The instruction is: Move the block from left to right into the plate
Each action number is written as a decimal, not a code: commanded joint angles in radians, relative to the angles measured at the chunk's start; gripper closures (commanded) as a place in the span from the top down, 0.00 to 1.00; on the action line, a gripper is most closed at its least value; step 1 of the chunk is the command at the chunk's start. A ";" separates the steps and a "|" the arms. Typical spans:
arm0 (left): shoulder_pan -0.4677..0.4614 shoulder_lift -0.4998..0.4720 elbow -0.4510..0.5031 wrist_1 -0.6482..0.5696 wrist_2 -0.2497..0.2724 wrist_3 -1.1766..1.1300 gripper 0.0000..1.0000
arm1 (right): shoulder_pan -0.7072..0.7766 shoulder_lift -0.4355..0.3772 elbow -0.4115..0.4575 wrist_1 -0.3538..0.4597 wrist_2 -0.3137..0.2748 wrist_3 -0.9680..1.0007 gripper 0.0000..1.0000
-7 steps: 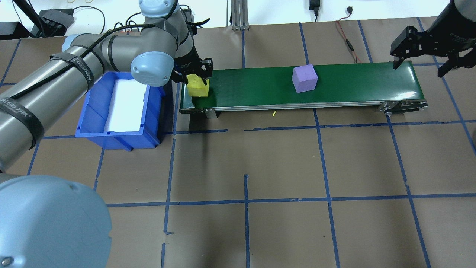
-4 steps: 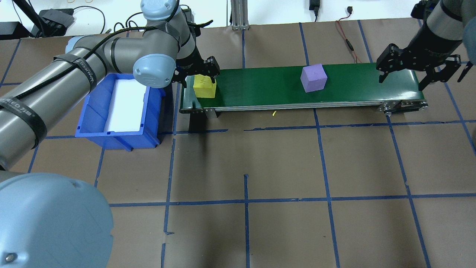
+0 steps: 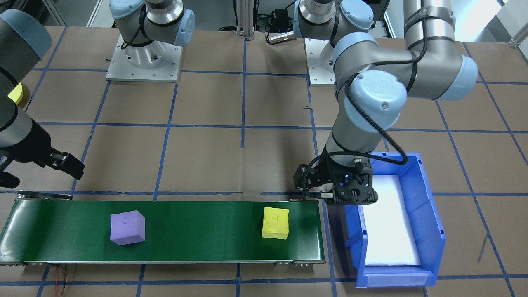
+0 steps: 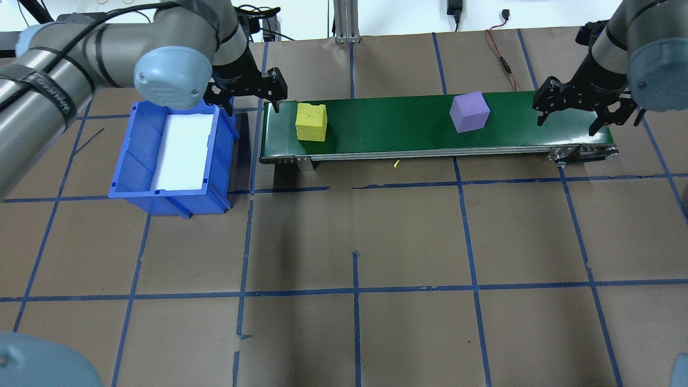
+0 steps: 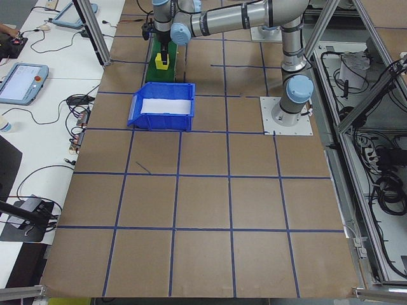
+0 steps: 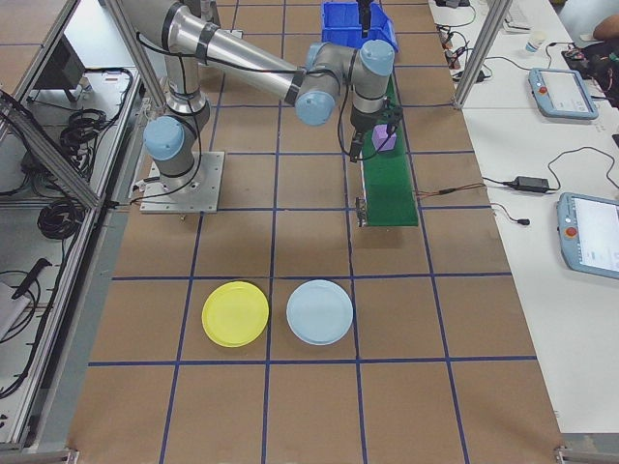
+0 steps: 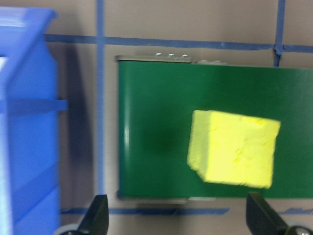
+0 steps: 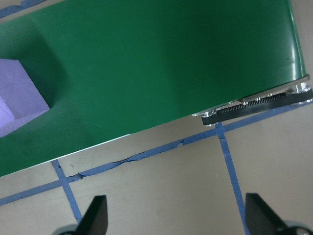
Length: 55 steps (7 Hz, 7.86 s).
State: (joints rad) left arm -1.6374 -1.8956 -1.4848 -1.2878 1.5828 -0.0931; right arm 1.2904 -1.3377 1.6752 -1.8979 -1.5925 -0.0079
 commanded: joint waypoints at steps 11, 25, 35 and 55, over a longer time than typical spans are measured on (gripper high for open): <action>0.114 0.326 -0.009 -0.306 0.016 0.179 1.00 | -0.031 0.247 -0.197 -0.018 0.256 -0.439 1.00; 0.116 0.346 -0.031 -0.329 -0.010 0.173 1.00 | -0.711 0.264 -0.140 -0.098 0.060 -1.026 0.36; 0.117 0.349 -0.031 -0.329 -0.007 0.174 1.00 | -0.727 0.230 -0.130 -0.115 0.019 -1.045 0.80; 0.119 0.359 -0.035 -0.329 0.000 0.181 1.00 | -0.066 0.259 -0.149 -0.078 0.313 -0.296 0.96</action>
State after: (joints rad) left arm -1.5187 -1.5376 -1.5201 -1.6161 1.5831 0.0875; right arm 1.2286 -1.0910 1.5171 -1.9757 -1.2784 -0.2723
